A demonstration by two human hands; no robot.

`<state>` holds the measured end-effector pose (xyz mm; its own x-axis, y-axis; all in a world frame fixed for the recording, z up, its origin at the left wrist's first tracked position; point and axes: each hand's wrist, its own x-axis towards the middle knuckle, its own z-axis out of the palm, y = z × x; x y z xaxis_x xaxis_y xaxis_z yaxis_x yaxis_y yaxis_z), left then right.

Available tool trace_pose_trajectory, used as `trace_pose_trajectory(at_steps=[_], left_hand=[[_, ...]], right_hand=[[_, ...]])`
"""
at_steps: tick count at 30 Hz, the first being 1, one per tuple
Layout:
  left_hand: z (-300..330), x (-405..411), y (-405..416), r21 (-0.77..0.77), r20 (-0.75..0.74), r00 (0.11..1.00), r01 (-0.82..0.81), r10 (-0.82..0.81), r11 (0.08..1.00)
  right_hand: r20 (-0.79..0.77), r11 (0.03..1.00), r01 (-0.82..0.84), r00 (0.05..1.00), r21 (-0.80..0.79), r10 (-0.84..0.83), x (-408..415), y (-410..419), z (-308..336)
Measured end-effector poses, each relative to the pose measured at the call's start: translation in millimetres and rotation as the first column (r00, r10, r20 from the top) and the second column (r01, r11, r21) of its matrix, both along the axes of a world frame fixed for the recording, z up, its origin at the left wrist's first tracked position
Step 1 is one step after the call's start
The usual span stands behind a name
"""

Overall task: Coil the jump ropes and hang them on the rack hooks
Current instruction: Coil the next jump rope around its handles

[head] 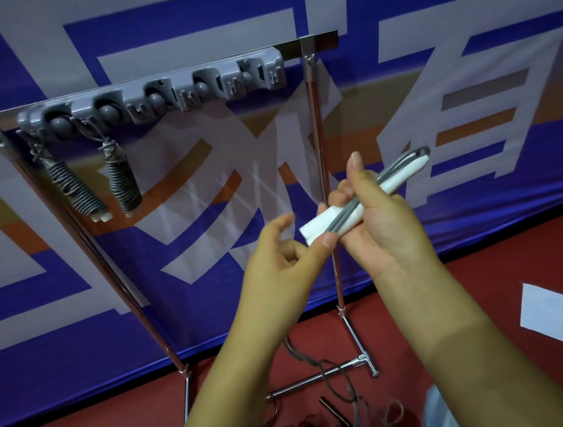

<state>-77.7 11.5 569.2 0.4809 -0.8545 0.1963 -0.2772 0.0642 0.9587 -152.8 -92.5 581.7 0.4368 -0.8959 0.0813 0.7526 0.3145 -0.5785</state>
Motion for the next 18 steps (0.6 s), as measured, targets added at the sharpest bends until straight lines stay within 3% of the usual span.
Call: trace_pose_trajectory(at_steps=[3,6,9,12,18], left_hand=[[4,7,6,0.008,-0.214,0.973,0.092,-0.088,0.996],[6,14,7,-0.055,-0.521,0.816,0.262,-0.252,0.964],[2,12,9,-0.067,-0.660,0.693,0.331,-0.291,0.941],[-4,7,12,-0.025,-0.595,0.736,0.384,-0.322,0.923],[-7,13,17,0.070,-0.270,0.904,0.362,-0.331,0.930]], right_hand=[[-0.013,0.999,0.026,1.000,0.020,-0.026,-4,-3,3],[0.013,0.999,0.013,1.000,0.033,-0.013,-7,-2,7],[0.021,1.000,0.026,0.999,0.015,-0.026,-6,0,10],[0.058,0.999,-0.032,0.998,0.040,0.029,-6,1,11],[0.056,0.989,-0.147,0.988,0.019,0.146,-10,8,13]])
